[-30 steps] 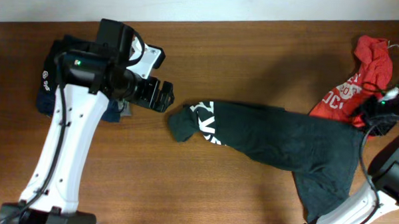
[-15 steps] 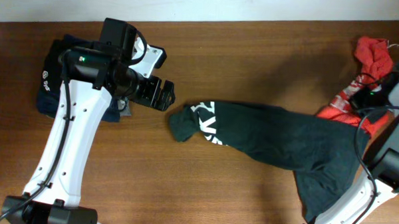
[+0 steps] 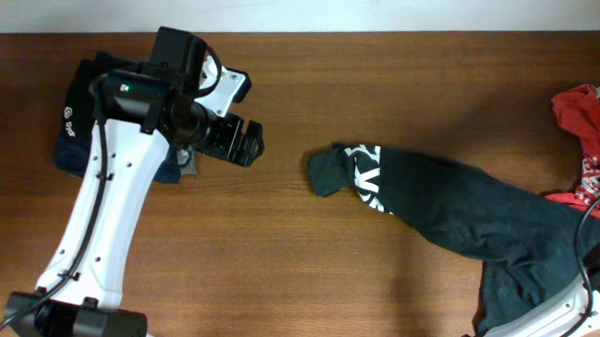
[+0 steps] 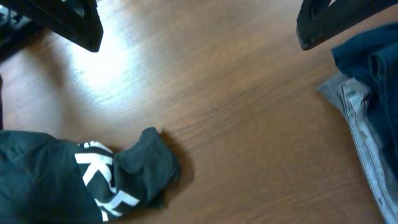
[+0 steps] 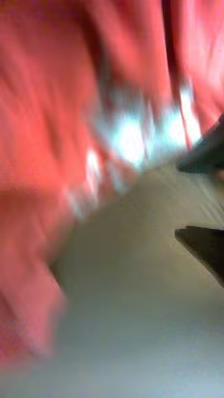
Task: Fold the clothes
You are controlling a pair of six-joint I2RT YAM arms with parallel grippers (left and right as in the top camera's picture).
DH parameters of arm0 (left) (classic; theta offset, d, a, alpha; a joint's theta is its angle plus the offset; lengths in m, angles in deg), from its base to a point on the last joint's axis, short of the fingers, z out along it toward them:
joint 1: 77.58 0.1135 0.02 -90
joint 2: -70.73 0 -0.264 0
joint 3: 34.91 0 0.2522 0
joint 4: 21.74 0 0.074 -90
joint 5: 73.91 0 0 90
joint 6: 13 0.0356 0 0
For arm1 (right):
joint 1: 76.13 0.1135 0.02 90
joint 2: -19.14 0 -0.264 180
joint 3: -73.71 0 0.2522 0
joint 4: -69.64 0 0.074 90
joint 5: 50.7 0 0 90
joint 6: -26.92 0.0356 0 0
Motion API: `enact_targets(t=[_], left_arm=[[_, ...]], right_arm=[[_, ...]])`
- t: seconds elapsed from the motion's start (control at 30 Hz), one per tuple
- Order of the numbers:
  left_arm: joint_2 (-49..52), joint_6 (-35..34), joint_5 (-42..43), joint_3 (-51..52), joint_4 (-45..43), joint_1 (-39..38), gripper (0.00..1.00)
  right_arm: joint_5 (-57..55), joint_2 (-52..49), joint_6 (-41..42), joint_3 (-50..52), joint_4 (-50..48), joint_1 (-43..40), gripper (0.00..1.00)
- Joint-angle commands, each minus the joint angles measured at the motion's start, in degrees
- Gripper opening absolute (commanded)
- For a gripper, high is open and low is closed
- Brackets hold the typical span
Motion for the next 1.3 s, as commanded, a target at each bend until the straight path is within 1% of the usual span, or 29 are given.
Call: enact_targets(t=[0.0,0.13,0.2,0.3,0.47,0.57,0.6,0.63,0.67,0.73,0.77,0.83,0.87,0.9,0.93,0.97,1.0,1.03,1.1,1.13,1.17,1.2,1.27], left_arm=[[4.90,2.03,0.66,1.57,-3.15,-2.75,0.99],[14.47,2.05,0.74,1.86,-11.28,-8.55,0.99],[19.19,2.05,0.61,1.86,-15.76,-11.67,0.99],[25.88,1.55,-0.02,1.86,-20.09,-14.82,0.99],[31.30,-0.85,0.02,1.86,-22.95,-15.96,0.99],[34.03,-0.87,0.07,1.86,-24.02,-16.15,0.99],[35.12,-0.87,0.26,1.86,-24.65,-16.37,0.94],[36.00,-0.83,0.15,1.86,-24.87,-16.59,0.75],[36.33,-0.90,-0.55,1.86,-24.61,-16.68,0.48],[36.28,-1.31,-2.32,1.66,-22.88,-16.70,0.09],[36.20,-2.32,-4.76,1.05,-20.96,-16.55,0.01],[35.45,-4.22,-11.91,-0.83,-15.04,-15.93,0.00],[34.84,-5.01,-16.31,-1.75,-11.93,-15.41,0.00],[33.81,-6.14,-22.38,-2.75,-8.17,-14.64,0.00],[32.70,-6.27,-27.06,-3.30,-5.27,-13.77,0.00],[31.93,-6.29,-29.64,-3.39,-3.85,-13.05,0.00],[31.17,-6.29,-31.45,-3.39,-2.73,-12.22,0.00],[30.21,-7.28,-33.53,-3.39,-1.40,-10.67,0.00],[29.00,-8.31,-33.83,-3.39,-0.15,-7.65,0.00],[28.57,-8.61,-32.94,-3.39,0.04,-6.03,0.00],[28.26,-8.46,-31.56,-3.39,-0.09,-5.01,0.00],[28.22,-8.09,-29.73,-3.39,-0.35,-4.17,0.00],[28.20,-6.23,-26.08,-3.39,-1.03,-3.17,0.00]], right_arm=[[16.22,4.15,-5.31,-1.25,3.19,2.64,0.41],[17.05,4.85,-7.52,-1.25,6.60,5.51,0.45],[18.53,4.98,-8.26,-1.25,8.11,6.60,0.45],[19.89,5.01,-9.44,-1.25,10.21,7.37,0.45],[19.87,5.01,-9.44,-1.25,10.36,7.50,0.46],[19.87,5.01,-9.42,-1.25,10.32,7.50,0.46],[19.85,5.01,-9.44,-1.25,10.34,7.50,0.45],[19.85,5.01,-9.44,-1.25,10.34,7.50,0.45],[19.82,5.01,-9.44,-1.25,10.32,7.50,0.46],[19.74,4.98,-9.44,-1.25,10.16,7.50,0.46],[19.12,5.01,-9.44,-1.25,10.12,7.50,0.46],[15.63,4.98,-9.38,-1.25,10.16,7.56,0.47],[13.66,4.98,-9.18,-1.22,10.21,7.56,0.52],[10.34,4.98,-8.00,-1.11,10.60,7.56,0.54],[6.99,4.98,-5.51,-1.05,11.06,7.54,0.54],[5.03,4.96,-4.09,-1.01,11.28,7.56,0.54],[2.32,4.92,-2.38,-0.92,11.65,7.56,0.50],[-0.57,4.92,-0.76,-0.70,12.02,7.56,0.48],[-6.03,4.92,2.60,0.35,12.68,7.56,0.39],[-8.57,4.92,4.33,1.46,12.74,7.56,0.31],[-9.84,4.92,5.33,2.45,12.70,7.56,0.29],[-10.97,4.85,6.36,3.82,12.63,7.56,0.24],[-11.37,4.70,7.74,8.52,10.56,7.56,0.17]])
